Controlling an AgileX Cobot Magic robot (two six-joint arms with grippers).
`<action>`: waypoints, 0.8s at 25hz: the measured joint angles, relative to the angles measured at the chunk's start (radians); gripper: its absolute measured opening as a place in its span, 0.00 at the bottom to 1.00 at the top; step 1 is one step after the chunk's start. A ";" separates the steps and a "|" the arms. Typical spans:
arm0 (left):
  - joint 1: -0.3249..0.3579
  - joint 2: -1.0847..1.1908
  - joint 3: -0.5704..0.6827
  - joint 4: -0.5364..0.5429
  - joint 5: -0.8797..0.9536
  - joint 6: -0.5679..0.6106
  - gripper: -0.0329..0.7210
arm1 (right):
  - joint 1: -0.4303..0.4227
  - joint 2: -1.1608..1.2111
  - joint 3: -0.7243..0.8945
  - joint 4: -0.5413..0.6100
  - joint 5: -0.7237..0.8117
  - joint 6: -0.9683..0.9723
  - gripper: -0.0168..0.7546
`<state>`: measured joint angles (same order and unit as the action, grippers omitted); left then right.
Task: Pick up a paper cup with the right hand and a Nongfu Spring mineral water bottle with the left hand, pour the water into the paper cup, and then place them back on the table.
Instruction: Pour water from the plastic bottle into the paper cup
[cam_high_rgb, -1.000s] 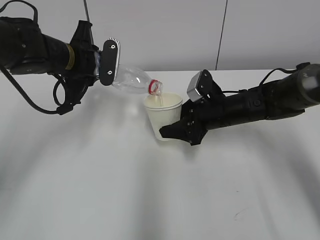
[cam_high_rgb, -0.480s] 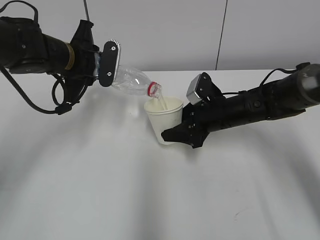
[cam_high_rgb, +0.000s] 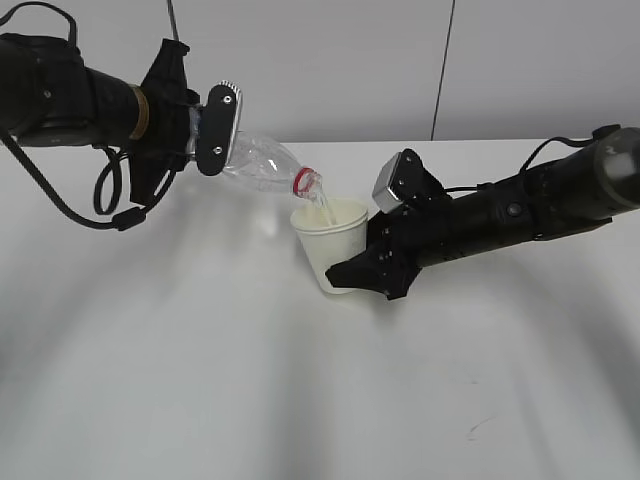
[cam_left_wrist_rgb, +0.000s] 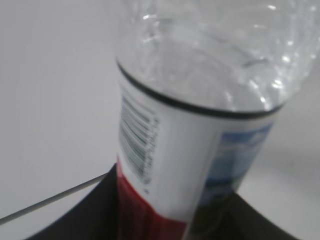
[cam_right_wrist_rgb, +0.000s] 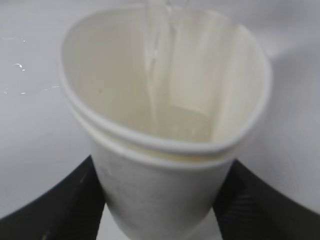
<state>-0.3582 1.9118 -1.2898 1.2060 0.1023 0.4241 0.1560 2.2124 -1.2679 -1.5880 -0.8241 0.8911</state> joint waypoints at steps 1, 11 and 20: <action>0.000 0.000 0.000 0.001 -0.001 0.000 0.40 | 0.000 0.000 0.000 0.000 0.000 0.000 0.61; 0.000 0.000 -0.012 0.003 -0.001 0.000 0.40 | 0.000 0.000 0.000 -0.045 0.009 0.013 0.61; 0.000 0.000 -0.013 0.027 -0.001 0.000 0.40 | 0.000 0.000 0.000 -0.049 0.030 0.016 0.61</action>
<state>-0.3582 1.9118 -1.3029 1.2328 0.1015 0.4241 0.1560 2.2124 -1.2679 -1.6371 -0.7940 0.9067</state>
